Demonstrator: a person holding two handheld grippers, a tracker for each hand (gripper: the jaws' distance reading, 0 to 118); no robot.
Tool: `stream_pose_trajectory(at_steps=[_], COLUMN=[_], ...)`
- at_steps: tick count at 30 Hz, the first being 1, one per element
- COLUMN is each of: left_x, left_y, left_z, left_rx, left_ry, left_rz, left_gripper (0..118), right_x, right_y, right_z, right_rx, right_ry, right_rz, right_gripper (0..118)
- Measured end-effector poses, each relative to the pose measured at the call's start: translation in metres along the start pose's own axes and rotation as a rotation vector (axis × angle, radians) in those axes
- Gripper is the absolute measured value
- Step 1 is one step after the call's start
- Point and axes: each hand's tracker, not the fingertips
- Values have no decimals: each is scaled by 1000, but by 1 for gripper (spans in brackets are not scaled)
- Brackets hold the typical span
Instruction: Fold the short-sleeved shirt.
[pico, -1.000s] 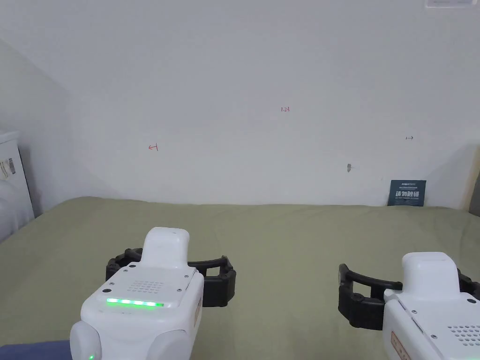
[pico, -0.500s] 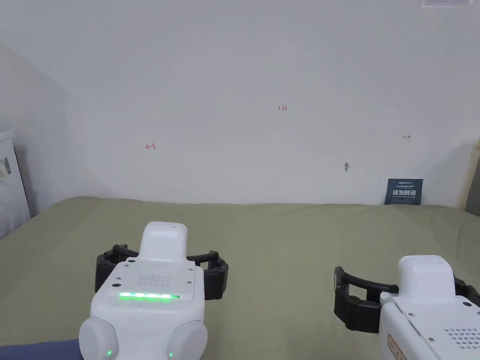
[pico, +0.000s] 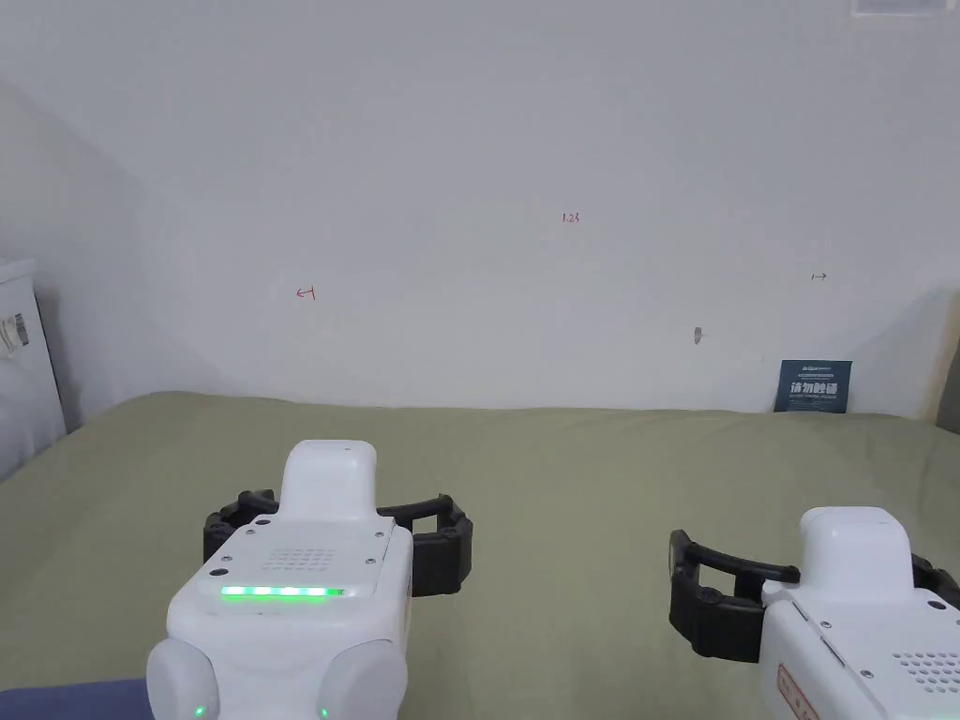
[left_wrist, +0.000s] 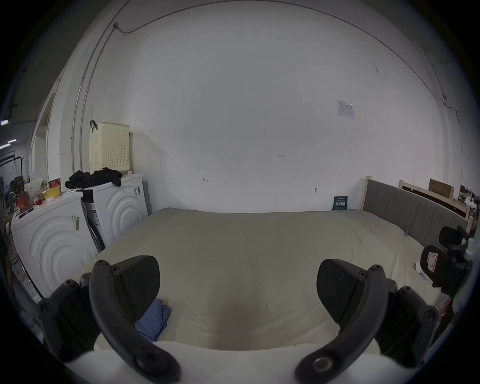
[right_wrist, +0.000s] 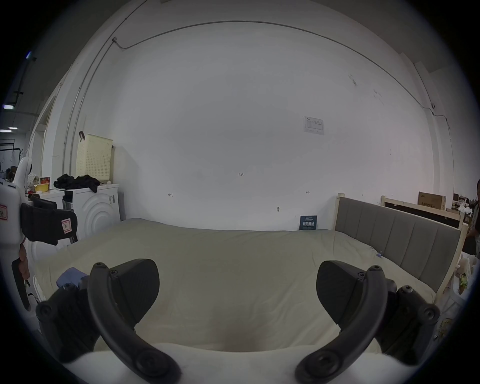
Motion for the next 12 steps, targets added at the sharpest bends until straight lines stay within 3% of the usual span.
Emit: stream_pose_trajectory(at_steps=[12], left_x=[3], left_y=[-4], left_z=[0], left_rx=[4], left_ry=[6], left_rz=[-38], left_gripper=[118], right_x=[4], right_y=[5], right_z=[1], right_rx=[8], right_ry=[0], right_rz=[4], right_gripper=[118])
